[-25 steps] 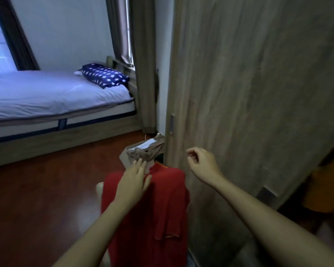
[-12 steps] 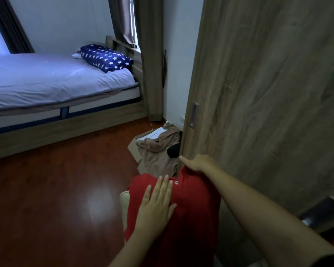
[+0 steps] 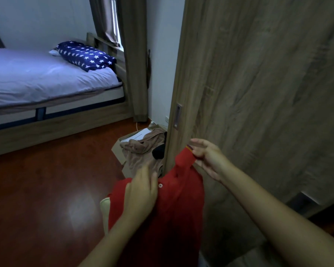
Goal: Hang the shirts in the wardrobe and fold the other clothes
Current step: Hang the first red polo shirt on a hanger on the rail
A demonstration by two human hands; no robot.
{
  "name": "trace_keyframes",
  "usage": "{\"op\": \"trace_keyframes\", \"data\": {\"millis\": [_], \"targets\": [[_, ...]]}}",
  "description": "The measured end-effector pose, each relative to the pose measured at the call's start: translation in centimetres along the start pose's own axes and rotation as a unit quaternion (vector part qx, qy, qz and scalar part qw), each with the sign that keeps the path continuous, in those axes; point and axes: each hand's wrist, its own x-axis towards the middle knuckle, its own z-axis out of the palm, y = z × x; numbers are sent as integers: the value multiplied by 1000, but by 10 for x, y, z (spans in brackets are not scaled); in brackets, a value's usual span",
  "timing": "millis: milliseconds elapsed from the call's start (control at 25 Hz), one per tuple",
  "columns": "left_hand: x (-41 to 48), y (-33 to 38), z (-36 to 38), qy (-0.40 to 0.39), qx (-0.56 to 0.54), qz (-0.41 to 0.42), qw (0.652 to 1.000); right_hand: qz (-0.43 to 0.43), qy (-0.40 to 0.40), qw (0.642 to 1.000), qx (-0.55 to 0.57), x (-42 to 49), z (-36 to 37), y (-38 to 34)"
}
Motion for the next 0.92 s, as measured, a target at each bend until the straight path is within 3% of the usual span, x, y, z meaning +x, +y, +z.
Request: {"op": "trace_keyframes", "data": {"millis": [80,160,240,320,360,400,480,520,680,800,920], "targets": [[39,11,1,-50,-34,73,996,-11,-39,999,-6,-24,-14,0],[70,16,16,-177,11,147,973,-22,-52,998,19,-43,-29,2],[84,21,40,-282,55,166,943,-36,-39,998,43,-54,-48,3],[85,28,53,-277,38,173,944,-44,2,998,34,-61,-68,3],[86,31,54,-255,-6,164,953,-80,43,995,-40,-62,-80,6],[88,36,51,-230,-39,157,960,-139,102,971,-165,-64,-90,9],[93,50,39,-176,-57,186,965,-276,205,851,-397,-64,-97,15],[95,59,33,-161,-50,213,962,-329,209,803,-452,-64,-94,17],[84,101,10,-114,-7,326,938,-363,133,716,-582,-65,-65,18],[74,113,-12,-85,-43,328,940,-376,96,656,-647,-77,-60,11],[62,121,-32,-149,-24,334,930,-398,81,638,-654,-94,-58,-4]]}}
